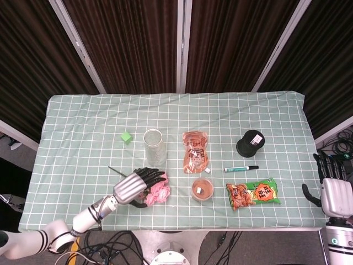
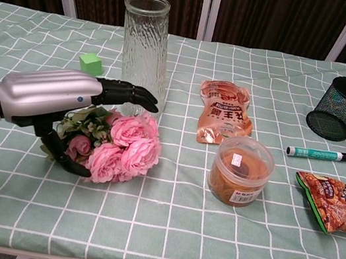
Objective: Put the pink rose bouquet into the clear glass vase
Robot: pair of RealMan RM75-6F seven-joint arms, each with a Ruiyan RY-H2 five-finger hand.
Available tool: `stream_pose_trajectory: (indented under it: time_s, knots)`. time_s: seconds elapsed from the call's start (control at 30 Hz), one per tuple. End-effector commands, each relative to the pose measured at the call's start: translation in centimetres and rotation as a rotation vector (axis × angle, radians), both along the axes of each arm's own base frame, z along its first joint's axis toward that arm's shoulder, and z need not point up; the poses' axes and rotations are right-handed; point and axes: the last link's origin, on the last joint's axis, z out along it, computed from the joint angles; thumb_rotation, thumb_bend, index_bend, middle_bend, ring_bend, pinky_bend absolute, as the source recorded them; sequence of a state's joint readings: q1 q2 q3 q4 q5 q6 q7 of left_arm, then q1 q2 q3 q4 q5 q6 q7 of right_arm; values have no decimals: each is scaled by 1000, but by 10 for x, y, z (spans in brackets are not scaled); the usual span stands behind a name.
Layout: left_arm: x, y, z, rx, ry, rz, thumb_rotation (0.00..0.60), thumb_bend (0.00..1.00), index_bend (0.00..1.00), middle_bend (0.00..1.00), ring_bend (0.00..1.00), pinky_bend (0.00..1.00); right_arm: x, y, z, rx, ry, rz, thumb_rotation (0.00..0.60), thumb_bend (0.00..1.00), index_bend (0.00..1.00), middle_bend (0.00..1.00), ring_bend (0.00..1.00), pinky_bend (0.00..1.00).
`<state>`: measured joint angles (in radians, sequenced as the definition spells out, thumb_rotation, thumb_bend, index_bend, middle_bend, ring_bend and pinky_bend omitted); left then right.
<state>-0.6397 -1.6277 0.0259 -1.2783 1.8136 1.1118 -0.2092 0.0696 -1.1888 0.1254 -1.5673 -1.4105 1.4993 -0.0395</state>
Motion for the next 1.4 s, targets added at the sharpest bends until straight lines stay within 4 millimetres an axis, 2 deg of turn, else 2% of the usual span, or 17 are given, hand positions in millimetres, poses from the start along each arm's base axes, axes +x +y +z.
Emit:
stream_pose_trajectory:
  time_s: [0.03,0.63,0.8,1.2,1.4]
  knots:
    - [2,6,-4,-3,12,5,600,32,110,44,52,147,-2,1,1,-2,-1,-5,600,246,0,0,0,0]
    - [-6,17,-19,-36,88,54,600,31,110,47,52,160,-11,1,0,0,-12,-25,600,246,0,0,0,0]
    - [-5,16,-19,-33,92,45,600,37,113,85,87,190,-10,1,-1,1,-12,-24,600,246,0,0,0,0]
    - [-2,16,-22,-13,90,34,600,102,268,252,239,374,-11,2,1,-2,-11,-26,600,246,0,0,0,0]
    - [-2,16,-20,-9,96,28,600,150,384,368,343,452,-13,2,1,-4,-12,-31,600,246,0,0,0,0]
